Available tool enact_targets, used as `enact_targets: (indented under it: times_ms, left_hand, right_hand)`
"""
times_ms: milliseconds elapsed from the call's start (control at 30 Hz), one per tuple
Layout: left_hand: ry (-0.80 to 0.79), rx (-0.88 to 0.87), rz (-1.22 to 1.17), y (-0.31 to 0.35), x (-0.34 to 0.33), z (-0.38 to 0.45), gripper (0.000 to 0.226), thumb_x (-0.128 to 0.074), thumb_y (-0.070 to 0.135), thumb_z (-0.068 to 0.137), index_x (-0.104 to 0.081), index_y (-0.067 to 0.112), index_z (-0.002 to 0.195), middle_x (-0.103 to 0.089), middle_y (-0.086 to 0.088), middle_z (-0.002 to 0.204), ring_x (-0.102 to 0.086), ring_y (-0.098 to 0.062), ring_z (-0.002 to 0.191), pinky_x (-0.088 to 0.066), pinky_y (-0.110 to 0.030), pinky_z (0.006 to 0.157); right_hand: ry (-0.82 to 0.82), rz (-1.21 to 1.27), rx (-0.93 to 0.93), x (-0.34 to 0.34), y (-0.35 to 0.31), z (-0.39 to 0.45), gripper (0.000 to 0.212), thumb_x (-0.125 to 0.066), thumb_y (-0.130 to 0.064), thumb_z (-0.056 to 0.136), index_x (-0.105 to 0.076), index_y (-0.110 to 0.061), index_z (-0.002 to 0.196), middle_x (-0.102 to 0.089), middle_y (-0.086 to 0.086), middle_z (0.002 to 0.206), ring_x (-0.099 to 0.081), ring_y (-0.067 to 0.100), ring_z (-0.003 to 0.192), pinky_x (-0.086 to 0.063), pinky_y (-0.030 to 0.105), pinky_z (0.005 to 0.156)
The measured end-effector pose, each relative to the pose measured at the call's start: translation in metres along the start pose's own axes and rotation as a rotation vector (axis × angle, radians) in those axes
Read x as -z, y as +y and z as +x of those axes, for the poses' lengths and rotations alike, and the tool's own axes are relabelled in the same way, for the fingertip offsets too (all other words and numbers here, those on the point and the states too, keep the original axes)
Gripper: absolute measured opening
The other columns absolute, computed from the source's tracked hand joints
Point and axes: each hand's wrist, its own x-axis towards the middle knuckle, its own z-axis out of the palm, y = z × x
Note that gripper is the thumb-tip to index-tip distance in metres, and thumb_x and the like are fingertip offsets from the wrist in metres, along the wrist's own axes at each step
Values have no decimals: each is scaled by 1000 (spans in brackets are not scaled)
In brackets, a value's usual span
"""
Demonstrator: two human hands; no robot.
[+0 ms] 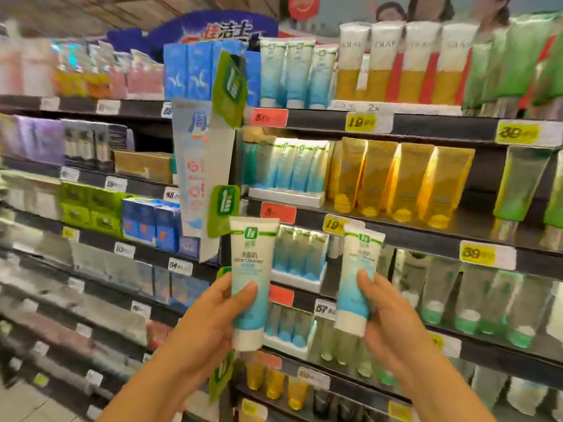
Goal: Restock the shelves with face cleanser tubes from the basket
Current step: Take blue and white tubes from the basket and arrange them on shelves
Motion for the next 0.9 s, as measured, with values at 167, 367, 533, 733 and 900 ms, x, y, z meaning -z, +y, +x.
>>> enact_targets:
  times_ms: [167, 367, 533, 733, 900]
  left_hand:
    - [-6, -46, 14, 21, 6, 67, 46, -61, 24, 72, -60, 11, 116, -70, -8, 108, -67, -16, 91, -55, -26, 71]
    - [31, -82, -8, 21, 10, 127, 44, -62, 23, 66, -62, 11, 108, -72, -6, 96, -68, -12, 81, -54, -22, 64]
    - [-1, -61, 6, 18, 13, 157, 46, -64, 25, 65, -63, 14, 109, -71, -8, 104, -66, -15, 90, -54, -25, 77]
    - [-94, -64, -65, 27, 21, 177, 45, -65, 28, 65, -63, 13, 108, -72, -3, 93, -67, -9, 78, -53, -20, 64]
    - [-118, -64, -89, 32, 32, 187, 47, -66, 30, 66, -62, 15, 110, -72, -6, 99, -69, -13, 83, -55, -23, 66]
  right_hand:
    - [-46, -38, 16, -36, -33, 93, 14, -47, -16, 93, -60, -11, 95, -70, 0, 66, -67, 10, 58, -57, 26, 52]
    - [-63, -223, 65, -72, -56, 178, 13, -53, -23, 92, -57, -15, 101, -69, 7, 93, -68, 22, 87, -56, 42, 79]
    - [43, -411, 181, -98, -59, 231, 18, -57, -23, 91, -53, -11, 104, -63, 8, 98, -64, 21, 87, -54, 38, 79]
    - [190, -465, 365, -117, -55, 266, 27, -62, -15, 87, -55, -8, 112, -63, 7, 111, -61, 20, 97, -52, 26, 74]
    - [247, -597, 478, -132, -40, 282, 25, -66, -11, 84, -54, -10, 106, -63, 9, 111, -57, 16, 96, -49, 29, 86]
